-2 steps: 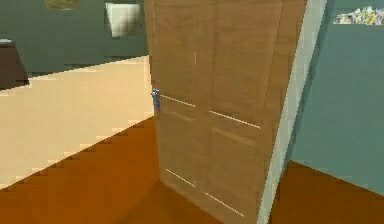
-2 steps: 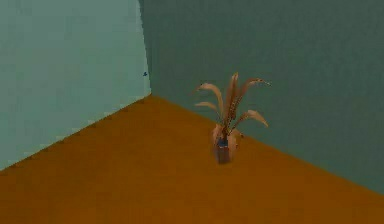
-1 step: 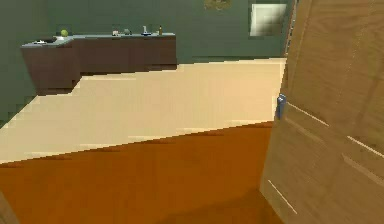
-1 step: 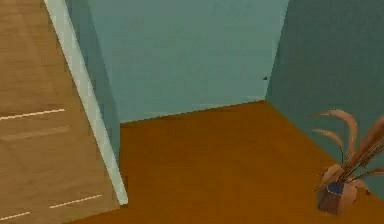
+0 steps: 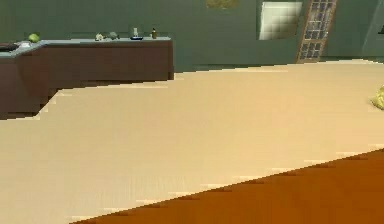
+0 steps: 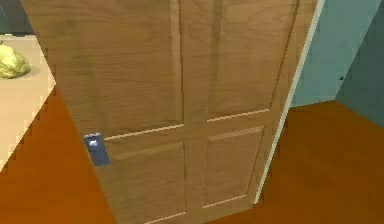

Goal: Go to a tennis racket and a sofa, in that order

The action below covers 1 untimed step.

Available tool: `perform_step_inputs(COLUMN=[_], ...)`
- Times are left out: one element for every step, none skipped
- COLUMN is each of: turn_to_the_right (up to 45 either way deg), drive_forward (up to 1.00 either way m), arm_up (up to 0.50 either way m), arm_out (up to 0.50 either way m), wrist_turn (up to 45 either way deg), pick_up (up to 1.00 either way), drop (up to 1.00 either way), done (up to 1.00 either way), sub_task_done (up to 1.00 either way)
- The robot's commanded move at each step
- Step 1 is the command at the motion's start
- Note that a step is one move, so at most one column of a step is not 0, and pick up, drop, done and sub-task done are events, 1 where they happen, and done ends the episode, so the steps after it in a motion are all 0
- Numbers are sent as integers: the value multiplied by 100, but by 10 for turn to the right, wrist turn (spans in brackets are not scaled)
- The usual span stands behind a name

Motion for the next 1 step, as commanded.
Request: perform_step_inputs(turn_to_the_right=[-60], drive_forward=[0], arm_up=[0], arm_out=[0], wrist_turn=[0], pick_up=[0], drop=[0], done=[0], sub_task_done=[0])
